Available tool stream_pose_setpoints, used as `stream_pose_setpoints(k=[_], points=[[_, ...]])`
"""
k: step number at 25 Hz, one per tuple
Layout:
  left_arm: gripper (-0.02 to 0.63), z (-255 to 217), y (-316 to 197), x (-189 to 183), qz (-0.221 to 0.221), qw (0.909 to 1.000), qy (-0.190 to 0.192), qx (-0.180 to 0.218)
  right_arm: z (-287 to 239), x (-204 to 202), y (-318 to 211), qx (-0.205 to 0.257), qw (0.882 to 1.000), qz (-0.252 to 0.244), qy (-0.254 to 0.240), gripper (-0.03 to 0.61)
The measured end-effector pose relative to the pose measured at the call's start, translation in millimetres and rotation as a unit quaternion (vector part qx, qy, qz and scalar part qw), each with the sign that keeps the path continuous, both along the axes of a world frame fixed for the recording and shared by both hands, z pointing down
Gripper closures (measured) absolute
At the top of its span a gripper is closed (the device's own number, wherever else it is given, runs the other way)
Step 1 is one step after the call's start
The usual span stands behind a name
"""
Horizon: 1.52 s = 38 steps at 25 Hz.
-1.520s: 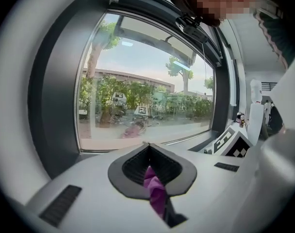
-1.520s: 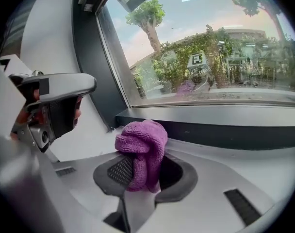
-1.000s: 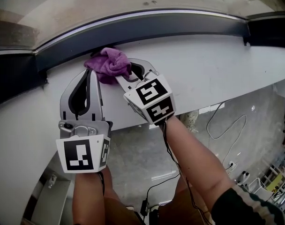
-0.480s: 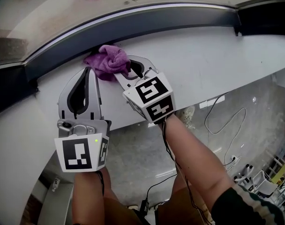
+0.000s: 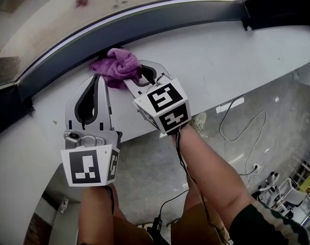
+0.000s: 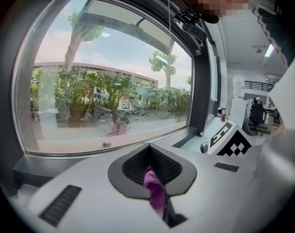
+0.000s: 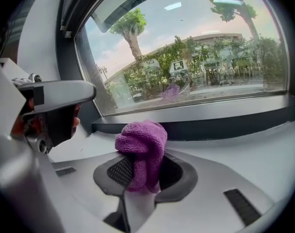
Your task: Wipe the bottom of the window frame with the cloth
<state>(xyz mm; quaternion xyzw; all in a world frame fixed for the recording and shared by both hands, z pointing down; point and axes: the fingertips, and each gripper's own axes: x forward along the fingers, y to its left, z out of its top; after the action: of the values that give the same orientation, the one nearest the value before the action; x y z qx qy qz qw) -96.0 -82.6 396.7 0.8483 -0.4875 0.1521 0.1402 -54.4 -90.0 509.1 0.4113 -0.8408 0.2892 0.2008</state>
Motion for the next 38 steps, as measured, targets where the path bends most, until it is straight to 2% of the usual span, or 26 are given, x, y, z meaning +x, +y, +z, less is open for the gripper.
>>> stream_pose_setpoints(k=[11, 29, 38], points=[[0.604, 9.3, -0.4, 59.8, 0.038, 0.9992, 0.002, -0.015, 4.1, 56.1, -1.4, -0.010, 0.999, 0.035, -0.008, 0.460], [0.604, 21.8, -12.8, 151.7, 0.089, 0.9957, 0.002, -0.026, 1.7, 149.9, -10.7, -0.010, 0.997, 0.072, 0.010, 0.462], [0.604, 32.1, -20.8, 190.6, 0.098, 0.9947, 0.000, -0.032, 4.5, 195.3, -16.5, -0.008, 0.996, 0.089, 0.021, 0.462]])
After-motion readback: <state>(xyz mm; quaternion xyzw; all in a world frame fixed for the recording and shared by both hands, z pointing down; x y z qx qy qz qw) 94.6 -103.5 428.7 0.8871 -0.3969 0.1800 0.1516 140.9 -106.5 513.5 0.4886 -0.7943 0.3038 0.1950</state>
